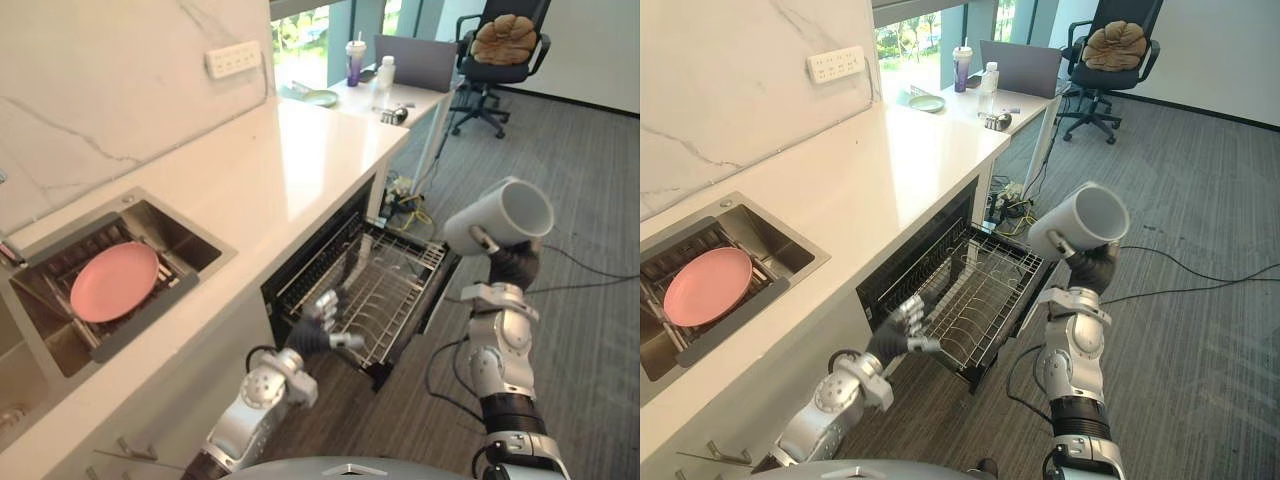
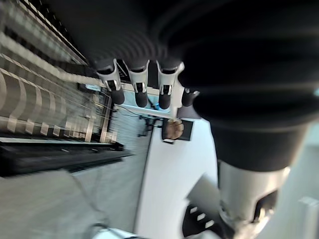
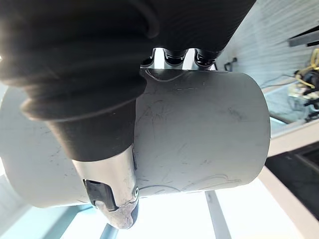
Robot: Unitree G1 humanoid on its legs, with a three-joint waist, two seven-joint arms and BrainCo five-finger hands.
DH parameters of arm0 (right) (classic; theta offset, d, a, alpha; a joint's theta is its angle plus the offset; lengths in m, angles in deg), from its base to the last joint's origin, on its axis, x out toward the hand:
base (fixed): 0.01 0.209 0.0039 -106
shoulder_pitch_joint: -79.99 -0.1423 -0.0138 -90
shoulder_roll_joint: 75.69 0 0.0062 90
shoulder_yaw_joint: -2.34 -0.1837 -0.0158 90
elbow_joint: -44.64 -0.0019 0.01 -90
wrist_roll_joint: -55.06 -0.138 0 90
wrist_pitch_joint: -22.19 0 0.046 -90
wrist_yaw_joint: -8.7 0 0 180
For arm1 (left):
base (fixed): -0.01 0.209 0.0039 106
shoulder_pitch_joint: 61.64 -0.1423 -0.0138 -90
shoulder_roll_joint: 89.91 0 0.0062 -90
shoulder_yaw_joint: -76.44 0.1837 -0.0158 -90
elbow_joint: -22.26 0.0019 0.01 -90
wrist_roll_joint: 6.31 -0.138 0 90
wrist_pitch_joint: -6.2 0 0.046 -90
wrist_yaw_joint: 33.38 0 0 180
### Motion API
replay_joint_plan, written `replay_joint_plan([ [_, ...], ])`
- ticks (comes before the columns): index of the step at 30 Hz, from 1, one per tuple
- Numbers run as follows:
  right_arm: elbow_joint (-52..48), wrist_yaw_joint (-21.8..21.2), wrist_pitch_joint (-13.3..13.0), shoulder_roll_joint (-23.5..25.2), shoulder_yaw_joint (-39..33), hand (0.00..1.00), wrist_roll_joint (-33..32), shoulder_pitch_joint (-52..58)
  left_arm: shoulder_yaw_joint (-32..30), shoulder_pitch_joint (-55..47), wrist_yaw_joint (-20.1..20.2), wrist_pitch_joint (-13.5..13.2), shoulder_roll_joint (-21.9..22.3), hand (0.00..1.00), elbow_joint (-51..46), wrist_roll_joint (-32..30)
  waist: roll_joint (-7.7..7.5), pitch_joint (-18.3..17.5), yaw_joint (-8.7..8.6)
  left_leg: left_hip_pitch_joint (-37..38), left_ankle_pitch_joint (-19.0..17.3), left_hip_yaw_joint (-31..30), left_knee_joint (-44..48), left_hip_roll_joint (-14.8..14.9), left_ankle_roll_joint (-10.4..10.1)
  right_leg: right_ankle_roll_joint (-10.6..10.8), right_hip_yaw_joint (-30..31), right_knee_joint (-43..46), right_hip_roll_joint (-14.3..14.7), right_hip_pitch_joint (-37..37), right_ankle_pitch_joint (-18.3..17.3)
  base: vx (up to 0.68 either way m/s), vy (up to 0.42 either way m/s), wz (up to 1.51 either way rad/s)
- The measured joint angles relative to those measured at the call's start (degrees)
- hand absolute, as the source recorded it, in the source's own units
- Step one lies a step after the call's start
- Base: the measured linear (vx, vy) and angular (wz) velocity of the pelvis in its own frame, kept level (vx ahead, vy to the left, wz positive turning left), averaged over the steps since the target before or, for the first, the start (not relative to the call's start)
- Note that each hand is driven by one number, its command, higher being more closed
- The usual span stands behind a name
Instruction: Walk over to the sink, pick up the cup, carry it to the dishwasher, place the cup inside the dishwasher, then close the dishwasher door
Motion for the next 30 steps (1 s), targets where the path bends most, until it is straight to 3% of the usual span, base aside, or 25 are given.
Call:
replay_joint_plan([
  [4,0.8,-2.2,1.7,-0.2,-0.1,1.00,-0.1,1.7,-0.6,-3.1,0.5,5.3,-1.5,0.00,7.3,-4.3,-0.60,0.4,0.17,-0.4,-0.2,-0.3,0.0,-0.1,0.1,0.1,-0.3,0.0,-0.4,0.1,0.0,0.01,0.013,0.05],
  [7,2.9,-3.8,2.4,-0.1,0.0,1.00,1.5,1.7,-5.7,-4.5,-3.3,7.7,-1.8,0.00,18.1,-8.2,-1.63,1.0,0.07,0.1,-0.1,-1.4,0.0,-0.3,0.0,0.3,-1.6,0.0,-0.4,1.2,-0.3,0.01,0.010,0.16],
  [12,5.2,-3.9,2.9,0.0,2.0,1.00,8.5,1.3,-18.9,-5.8,-11.1,7.4,-2.8,0.00,31.3,-13.9,-3.04,2.0,1.27,-0.5,0.0,-3.4,0.0,-0.5,-0.3,0.7,-3.7,-0.1,-0.6,2.2,-0.9,-0.01,0.010,0.23],
  [16,10.3,-4.5,6.2,-0.2,3.7,1.00,13.1,-1.4,-27.7,-4.8,-14.2,5.3,-3.3,0.00,38.7,-16.4,-2.83,2.7,2.23,-0.3,0.0,-3.8,0.0,-1.2,0.2,1.1,-4.8,0.0,-1.4,3.8,-1.0,0.01,0.019,0.13],
  [18,13.6,-5.3,7.4,-0.3,4.4,1.00,15.0,-2.3,-28.1,-7.2,-13.7,6.0,-4.9,0.00,42.7,-17.5,-2.62,3.0,2.49,-0.4,-0.4,-3.9,0.0,-1.4,0.0,1.4,-4.9,0.0,-1.6,3.7,-1.2,0.01,0.016,0.02],
  [24,22.4,-6.0,9.4,-3.1,4.4,1.00,17.3,-6.4,-30.3,-9.9,-12.9,7.7,-4.0,0.00,44.8,-16.3,-2.05,5.8,3.57,-3.1,0.5,-6.5,0.0,-1.9,0.6,1.4,-7.4,0.0,-1.9,3.1,-1.2,0.01,0.009,0.25],
  [26,25.7,-5.8,9.5,-5.6,4.4,1.00,17.8,-12.1,-30.3,-8.5,-12.8,7.9,-4.0,0.00,44.7,-14.0,-1.12,8.4,4.07,-7.6,2.0,-7.0,0.0,-1.8,0.8,0.9,-8.7,0.3,-2.0,-0.4,-0.5,-0.06,0.029,0.37],
  [30,31.3,-4.0,9.0,-9.4,4.3,1.00,17.8,-17.7,-30.5,-7.2,-13.1,7.6,-4.0,0.00,45.0,-8.2,-0.72,14.5,5.28,-11.7,4.3,-9.6,0.4,-1.9,1.4,0.3,-11.0,1.0,-2.0,-3.0,0.4,-0.03,0.029,0.45],
])
